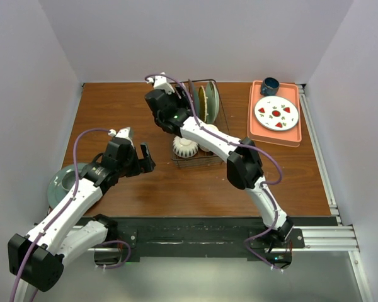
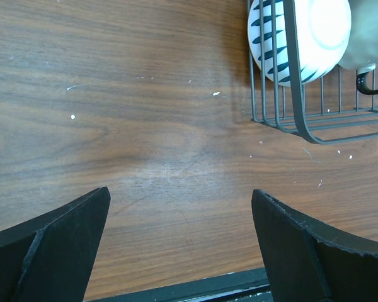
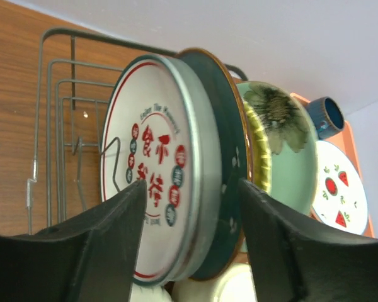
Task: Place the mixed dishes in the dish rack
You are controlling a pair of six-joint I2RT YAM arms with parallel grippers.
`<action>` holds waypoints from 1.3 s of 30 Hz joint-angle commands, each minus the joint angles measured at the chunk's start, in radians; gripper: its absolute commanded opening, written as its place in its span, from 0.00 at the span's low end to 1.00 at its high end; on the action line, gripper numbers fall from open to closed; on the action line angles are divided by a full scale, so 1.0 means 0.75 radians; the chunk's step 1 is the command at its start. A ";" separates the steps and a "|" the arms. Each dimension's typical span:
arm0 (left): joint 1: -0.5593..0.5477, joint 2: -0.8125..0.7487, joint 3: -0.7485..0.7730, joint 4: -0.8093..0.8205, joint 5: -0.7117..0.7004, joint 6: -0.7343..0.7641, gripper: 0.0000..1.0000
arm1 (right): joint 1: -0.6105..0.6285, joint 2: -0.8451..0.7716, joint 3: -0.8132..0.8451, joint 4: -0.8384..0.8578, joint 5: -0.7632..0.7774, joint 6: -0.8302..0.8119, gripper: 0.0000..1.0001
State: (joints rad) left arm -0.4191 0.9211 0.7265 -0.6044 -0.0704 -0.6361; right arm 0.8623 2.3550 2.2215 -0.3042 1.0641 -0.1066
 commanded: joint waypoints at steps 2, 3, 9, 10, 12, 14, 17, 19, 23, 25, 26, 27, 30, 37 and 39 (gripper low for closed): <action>0.011 -0.003 0.007 0.053 0.012 -0.015 1.00 | -0.004 -0.250 0.012 -0.042 0.042 0.066 0.68; 0.011 -0.001 0.007 0.051 0.012 -0.015 1.00 | -0.002 -0.276 0.008 -0.048 0.031 0.085 0.70; 0.011 -0.007 0.007 0.049 0.010 -0.015 1.00 | 0.004 -0.348 -0.015 -0.116 -0.054 0.191 0.72; 0.011 -0.007 0.007 0.047 0.010 -0.015 1.00 | 0.004 -0.366 -0.019 -0.132 -0.065 0.203 0.72; 0.011 -0.007 0.007 0.047 0.010 -0.015 1.00 | 0.004 -0.381 -0.025 -0.144 -0.095 0.228 0.73; 0.011 -0.009 0.005 0.047 0.010 -0.015 1.00 | 0.004 -0.411 -0.037 -0.159 -0.122 0.252 0.74; 0.011 -0.007 0.005 0.047 0.010 -0.015 1.00 | 0.002 -0.452 -0.064 -0.173 -0.151 0.285 0.75; 0.011 -0.007 0.005 0.049 0.012 -0.011 1.00 | 0.004 -0.477 -0.092 -0.185 -0.173 0.302 0.75; 0.011 -0.011 0.005 0.049 0.016 -0.011 1.00 | 0.004 -0.557 -0.131 -0.232 -0.222 0.359 0.77; 0.011 -0.013 0.007 0.051 0.020 -0.007 1.00 | 0.004 -0.591 -0.176 -0.261 -0.261 0.379 0.78; 0.011 -0.015 0.007 0.053 0.022 -0.001 1.00 | 0.004 -0.618 -0.199 -0.265 -0.277 0.400 0.79; 0.011 -0.015 0.005 0.061 0.028 0.003 1.00 | 0.004 -0.665 -0.245 -0.273 -0.292 0.410 0.82; 0.011 -0.019 0.005 0.082 0.043 0.034 1.00 | 0.002 -0.810 -0.384 -0.292 -0.353 0.459 0.90; 0.011 -0.042 0.009 0.155 0.088 0.136 1.00 | -0.011 -1.223 -0.851 -0.257 -0.435 0.506 0.99; 0.011 -0.070 -0.005 0.206 0.114 0.169 1.00 | -0.013 -1.319 -1.030 -0.241 -0.421 0.531 0.99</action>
State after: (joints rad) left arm -0.4191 0.9123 0.7265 -0.5568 -0.0341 -0.5861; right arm 0.8612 1.5009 1.6287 -0.5083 0.7620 0.2359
